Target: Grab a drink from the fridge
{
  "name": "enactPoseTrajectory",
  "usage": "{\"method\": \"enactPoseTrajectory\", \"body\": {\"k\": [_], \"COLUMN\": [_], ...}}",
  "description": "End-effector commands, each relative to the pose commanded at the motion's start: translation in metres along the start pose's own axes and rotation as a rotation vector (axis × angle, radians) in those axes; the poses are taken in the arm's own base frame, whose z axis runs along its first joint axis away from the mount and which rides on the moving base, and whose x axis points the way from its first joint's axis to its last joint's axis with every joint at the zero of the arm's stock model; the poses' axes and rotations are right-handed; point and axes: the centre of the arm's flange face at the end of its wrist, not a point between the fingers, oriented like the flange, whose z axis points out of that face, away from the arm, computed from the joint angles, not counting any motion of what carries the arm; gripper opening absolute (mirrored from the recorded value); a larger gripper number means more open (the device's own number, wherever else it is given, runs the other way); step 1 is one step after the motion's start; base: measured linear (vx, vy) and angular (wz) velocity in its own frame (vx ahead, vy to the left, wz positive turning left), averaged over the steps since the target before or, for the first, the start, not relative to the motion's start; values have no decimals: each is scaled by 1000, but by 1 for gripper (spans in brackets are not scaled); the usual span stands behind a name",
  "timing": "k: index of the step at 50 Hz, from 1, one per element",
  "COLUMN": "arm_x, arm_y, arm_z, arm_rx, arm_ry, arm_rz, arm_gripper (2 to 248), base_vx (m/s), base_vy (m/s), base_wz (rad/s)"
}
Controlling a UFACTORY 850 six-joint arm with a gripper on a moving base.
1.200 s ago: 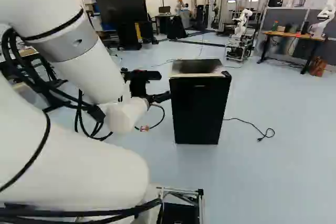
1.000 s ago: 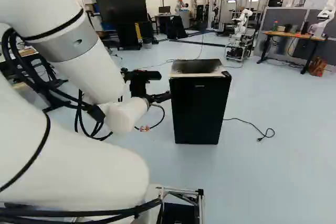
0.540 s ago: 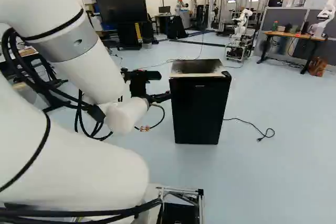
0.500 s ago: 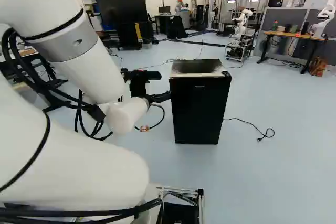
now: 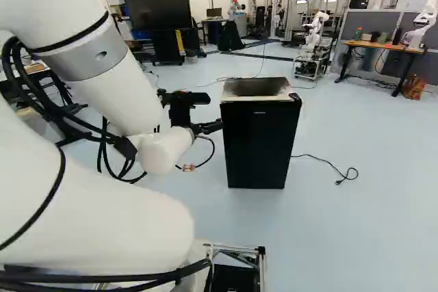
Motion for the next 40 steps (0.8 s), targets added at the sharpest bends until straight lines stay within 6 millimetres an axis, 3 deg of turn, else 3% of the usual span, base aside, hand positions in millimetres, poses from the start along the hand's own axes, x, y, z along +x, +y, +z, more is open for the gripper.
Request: {"method": "enactPoseTrajectory", "body": {"k": [40], "arm_x": [0], "arm_y": [0], "arm_z": [0], "arm_rx": [0], "arm_ry": [0], "arm_rz": [0], "arm_gripper": [247], "base_vx": [95], "base_vy": [-1], "base_wz": [-14]}}
